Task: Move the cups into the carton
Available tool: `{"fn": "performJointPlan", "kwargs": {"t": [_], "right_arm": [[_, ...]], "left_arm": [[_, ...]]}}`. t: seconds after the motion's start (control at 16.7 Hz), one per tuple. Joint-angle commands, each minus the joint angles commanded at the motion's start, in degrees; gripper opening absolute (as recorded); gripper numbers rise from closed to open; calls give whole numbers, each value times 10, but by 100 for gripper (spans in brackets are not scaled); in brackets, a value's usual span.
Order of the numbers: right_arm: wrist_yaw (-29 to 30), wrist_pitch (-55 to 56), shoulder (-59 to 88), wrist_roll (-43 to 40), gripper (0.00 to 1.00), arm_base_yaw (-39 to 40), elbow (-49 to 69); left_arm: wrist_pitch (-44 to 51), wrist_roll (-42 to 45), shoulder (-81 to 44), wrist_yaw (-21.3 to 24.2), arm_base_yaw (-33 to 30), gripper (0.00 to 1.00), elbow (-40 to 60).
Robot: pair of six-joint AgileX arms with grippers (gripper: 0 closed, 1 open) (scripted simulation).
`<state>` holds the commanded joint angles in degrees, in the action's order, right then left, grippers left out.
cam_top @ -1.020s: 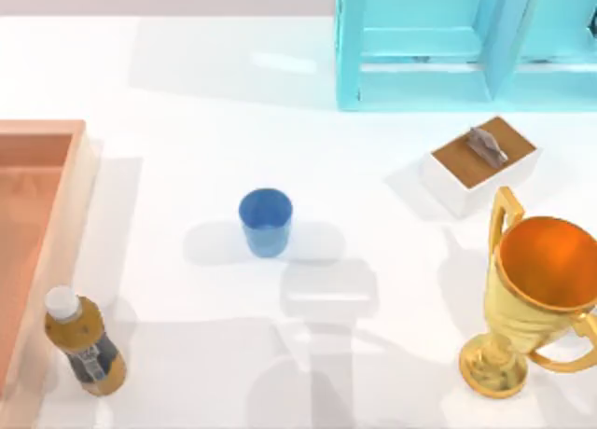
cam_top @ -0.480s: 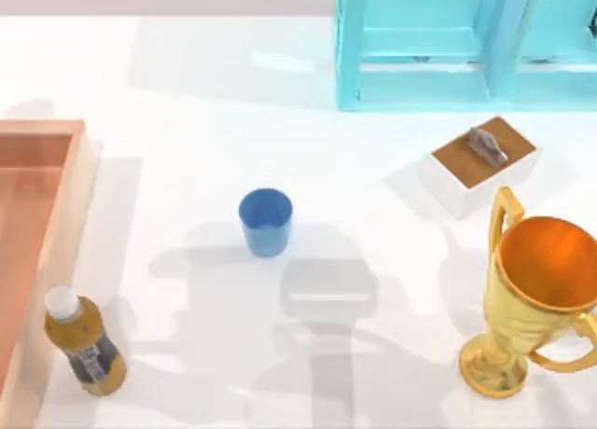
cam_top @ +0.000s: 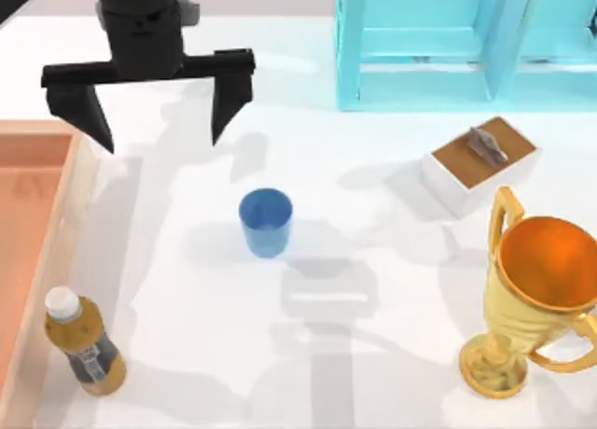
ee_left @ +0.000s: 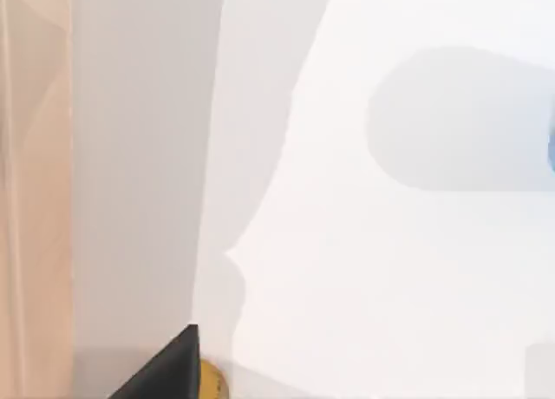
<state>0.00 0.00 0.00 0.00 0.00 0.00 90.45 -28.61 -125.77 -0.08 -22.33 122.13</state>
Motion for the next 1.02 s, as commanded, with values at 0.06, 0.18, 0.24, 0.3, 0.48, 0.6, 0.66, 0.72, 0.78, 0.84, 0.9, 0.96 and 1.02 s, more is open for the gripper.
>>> {"fn": "performJointPlan", "kwargs": {"t": [0.06,0.18,0.24,0.3,0.48,0.6,0.66,0.72,0.78,0.84,0.9,0.96,1.02], "right_arm": [[0,0,0,0,100,0,0],[0,0,0,0,100,0,0],[0,0,0,0,100,0,0],[0,0,0,0,100,0,0],[0,0,0,0,100,0,0],[0,0,0,0,100,0,0],[0,0,0,0,100,0,0],[0,0,0,0,100,0,0],[0,0,0,0,100,0,0],[0,0,0,0,100,0,0],[0,0,0,0,100,0,0],[0,0,0,0,100,0,0],[0,0,0,0,100,0,0]], "left_arm": [[-7,-38,-24,1,-36,100,25],[-20,-97,-63,3,-94,100,67],[-25,-118,-77,3,-114,100,82],[-30,-132,-87,3,-128,100,93],[-34,-142,-94,3,-138,100,101],[-33,-142,-92,3,-137,100,99],[-34,-142,-92,3,-137,100,97],[-42,-141,-92,3,-137,100,90],[-55,-141,-92,3,-137,100,76],[-74,-141,-92,3,-137,100,57],[-99,-141,-92,3,-136,100,33],[-128,-141,-92,3,-136,100,5],[-160,-141,-92,3,-136,100,-26]]}}
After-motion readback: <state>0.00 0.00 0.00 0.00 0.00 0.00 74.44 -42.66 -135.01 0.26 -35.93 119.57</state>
